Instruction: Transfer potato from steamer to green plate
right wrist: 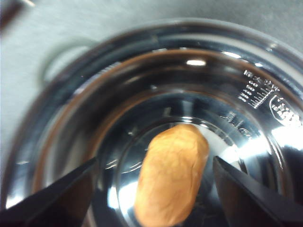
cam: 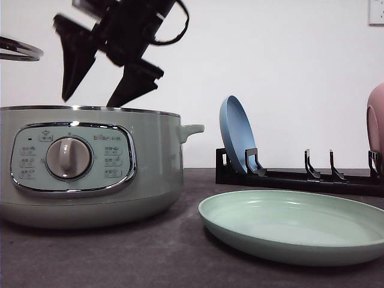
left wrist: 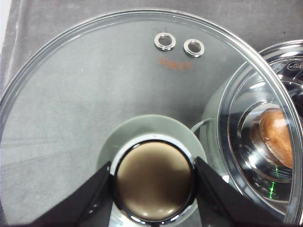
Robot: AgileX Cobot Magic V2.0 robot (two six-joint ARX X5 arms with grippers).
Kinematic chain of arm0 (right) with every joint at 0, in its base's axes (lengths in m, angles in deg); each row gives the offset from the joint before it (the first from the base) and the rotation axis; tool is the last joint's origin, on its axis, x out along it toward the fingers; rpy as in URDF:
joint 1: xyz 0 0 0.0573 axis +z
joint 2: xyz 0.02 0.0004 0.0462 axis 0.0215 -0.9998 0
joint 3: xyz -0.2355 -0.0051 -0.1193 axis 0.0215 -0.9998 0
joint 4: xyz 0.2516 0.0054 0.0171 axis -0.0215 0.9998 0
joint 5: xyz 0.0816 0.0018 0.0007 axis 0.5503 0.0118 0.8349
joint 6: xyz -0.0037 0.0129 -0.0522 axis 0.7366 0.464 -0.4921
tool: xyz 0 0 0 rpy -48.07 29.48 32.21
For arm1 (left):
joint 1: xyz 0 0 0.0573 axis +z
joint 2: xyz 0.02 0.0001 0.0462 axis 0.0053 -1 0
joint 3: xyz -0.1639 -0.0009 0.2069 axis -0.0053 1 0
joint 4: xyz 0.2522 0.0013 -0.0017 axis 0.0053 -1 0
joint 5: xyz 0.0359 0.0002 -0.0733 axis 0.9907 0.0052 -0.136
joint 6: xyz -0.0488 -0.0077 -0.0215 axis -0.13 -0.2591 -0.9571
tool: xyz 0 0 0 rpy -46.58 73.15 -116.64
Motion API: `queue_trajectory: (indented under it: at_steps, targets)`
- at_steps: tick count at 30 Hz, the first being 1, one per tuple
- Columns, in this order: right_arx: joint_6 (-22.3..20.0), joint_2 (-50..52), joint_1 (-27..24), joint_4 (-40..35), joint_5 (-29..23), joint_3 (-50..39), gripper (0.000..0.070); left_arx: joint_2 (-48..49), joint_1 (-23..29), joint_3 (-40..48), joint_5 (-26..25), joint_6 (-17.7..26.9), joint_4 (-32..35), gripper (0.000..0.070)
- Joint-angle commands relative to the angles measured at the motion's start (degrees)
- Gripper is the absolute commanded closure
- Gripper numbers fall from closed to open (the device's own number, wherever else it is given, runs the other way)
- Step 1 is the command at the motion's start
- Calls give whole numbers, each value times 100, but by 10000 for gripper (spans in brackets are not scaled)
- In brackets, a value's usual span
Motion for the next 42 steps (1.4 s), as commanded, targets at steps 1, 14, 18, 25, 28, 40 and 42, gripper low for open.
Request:
queue_trajectory:
  at_steps: [1, 14, 18, 25, 28, 40, 42]
  targets:
    - [0, -211, 76, -78, -68, 166, 208, 28, 15, -146, 20, 10, 172, 691]
    - [129, -653, 103, -242, -253, 166, 208, 28, 15, -146, 20, 9, 161, 691]
    - [129, -662, 107, -248, -268, 164, 208, 28, 15, -146, 20, 9, 165, 691]
    - [141, -725, 112, -218, -360, 164, 208, 28, 13, -146, 19, 9, 163, 691]
    - [146, -812, 128, -184, -360, 164, 208, 28, 13, -146, 19, 9, 162, 691]
    - [149, -983, 162, -87, -367, 164, 344, 28, 14, -146, 19, 9, 174, 691]
    - [150, -984, 161, -97, -359, 164, 456, 28, 14, -146, 18, 9, 174, 691]
